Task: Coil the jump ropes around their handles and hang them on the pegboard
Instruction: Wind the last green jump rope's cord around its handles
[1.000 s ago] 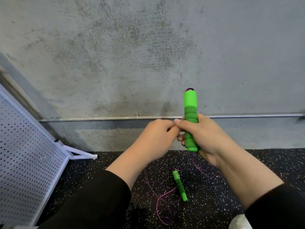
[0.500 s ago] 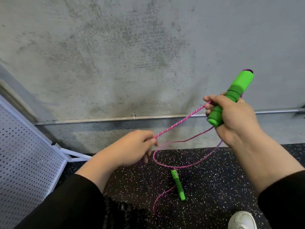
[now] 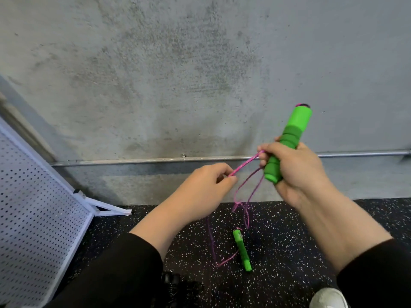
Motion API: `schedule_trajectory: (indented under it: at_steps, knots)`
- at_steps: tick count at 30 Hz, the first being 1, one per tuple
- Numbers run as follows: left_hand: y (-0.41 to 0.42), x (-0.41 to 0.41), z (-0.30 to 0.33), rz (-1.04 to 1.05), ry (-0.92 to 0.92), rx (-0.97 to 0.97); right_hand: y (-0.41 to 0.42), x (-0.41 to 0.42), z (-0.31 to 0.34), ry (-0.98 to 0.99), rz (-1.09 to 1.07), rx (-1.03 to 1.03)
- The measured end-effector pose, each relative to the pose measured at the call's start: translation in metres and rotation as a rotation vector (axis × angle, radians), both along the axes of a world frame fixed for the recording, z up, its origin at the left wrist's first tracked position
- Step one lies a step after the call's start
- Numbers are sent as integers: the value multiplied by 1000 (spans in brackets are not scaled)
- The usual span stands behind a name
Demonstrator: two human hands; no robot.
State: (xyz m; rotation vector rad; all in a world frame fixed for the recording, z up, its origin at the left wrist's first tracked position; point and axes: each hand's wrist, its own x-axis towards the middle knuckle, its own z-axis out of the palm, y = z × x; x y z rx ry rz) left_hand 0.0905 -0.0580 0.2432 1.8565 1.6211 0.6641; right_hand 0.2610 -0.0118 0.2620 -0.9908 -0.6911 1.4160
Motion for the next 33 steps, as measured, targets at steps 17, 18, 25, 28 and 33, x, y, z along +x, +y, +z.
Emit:
schedule_trajectory:
  at_steps: [17,18,25,28,33]
  knots:
    - [1,3,-1,50,-35,59,-7,-14,0,75,43,21]
    - [1,1,-1,33,4,9,-3,-9,3,103,5,32]
    - [2,-16,-15,-8,301,-108,9,25,15,188,-137,57]
    - [5,-12,-16,71,147,30,3,15,13,137,-49,58]
    - [4,11,-10,35,8,175,-13,-12,7,112,120,45]
